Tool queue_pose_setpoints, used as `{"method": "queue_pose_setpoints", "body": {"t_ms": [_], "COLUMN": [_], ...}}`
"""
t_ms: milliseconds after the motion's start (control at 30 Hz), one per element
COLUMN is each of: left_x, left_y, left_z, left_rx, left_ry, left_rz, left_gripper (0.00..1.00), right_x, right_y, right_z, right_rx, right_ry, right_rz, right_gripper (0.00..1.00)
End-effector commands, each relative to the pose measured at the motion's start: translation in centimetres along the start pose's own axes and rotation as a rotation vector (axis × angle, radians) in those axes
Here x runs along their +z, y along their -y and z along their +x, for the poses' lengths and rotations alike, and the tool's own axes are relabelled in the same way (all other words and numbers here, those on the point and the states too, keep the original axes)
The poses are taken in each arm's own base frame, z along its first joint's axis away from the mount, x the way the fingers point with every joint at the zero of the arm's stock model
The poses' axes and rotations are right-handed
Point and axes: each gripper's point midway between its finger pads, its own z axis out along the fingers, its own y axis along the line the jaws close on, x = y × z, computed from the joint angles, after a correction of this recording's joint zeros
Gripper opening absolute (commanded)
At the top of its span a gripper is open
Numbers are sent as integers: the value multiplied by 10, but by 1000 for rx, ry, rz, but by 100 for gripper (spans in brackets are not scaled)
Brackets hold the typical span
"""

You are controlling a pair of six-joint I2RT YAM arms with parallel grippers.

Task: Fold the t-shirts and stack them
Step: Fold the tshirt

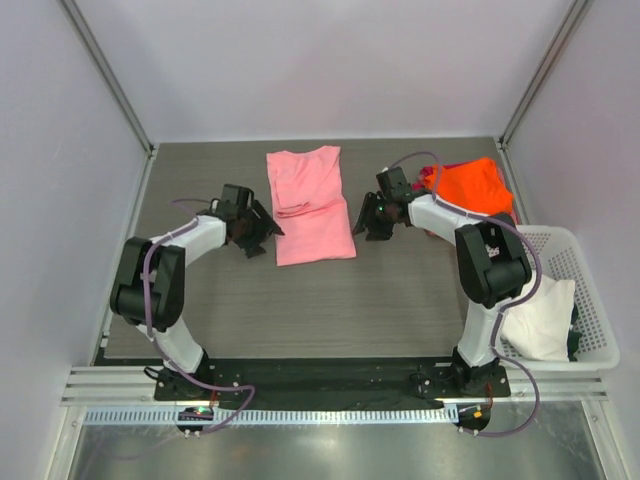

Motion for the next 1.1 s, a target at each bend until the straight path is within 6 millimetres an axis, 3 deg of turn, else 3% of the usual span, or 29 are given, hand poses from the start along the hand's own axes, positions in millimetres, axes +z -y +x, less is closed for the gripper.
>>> {"method": "queue_pose_setpoints", "body": {"t_ms": [0, 33, 167, 367, 500, 600, 833, 900, 967, 1067], "left_x": [-13, -10, -6, -2, 0, 0, -1, 1, -1, -8], "left_y": [10, -2, -13, -25, -28, -31, -35, -35, -33, -36], "left_z": [29, 41, 50, 56, 57, 59, 57, 58, 61, 67], "left_rx": [57, 52, 31, 25, 26, 25, 30, 30, 33, 45], "left_ry": [-4, -25, -16, -20, -22, -21, -2, -10, -22, -29], "left_rz": [57, 38, 50, 27, 25, 19, 11, 14, 25, 37], "left_gripper": [70, 70, 66, 58, 38, 26, 21, 8, 0, 0], "right_x": [-12, -13, -6, -5, -3, 3, 5, 4, -2, -15], "right_y": [-11, -12, -4, -2, -1, -1, -3, -5, -7, -3], "right_z": [11, 18, 47, 62, 67, 69, 57, 56, 56, 61], "right_rx": [-56, -58, -54, -52, -48, -45, -56, -62, -66, -69], "right_ry": [20, 1, -36, -55, -58, -68, -31, -29, -28, -14], "right_rz": [-91, -113, -130, -158, -163, -156, -141, -149, -160, -151], "right_gripper": [50, 50, 49, 51, 50, 41, 13, 1, 1, 1]}}
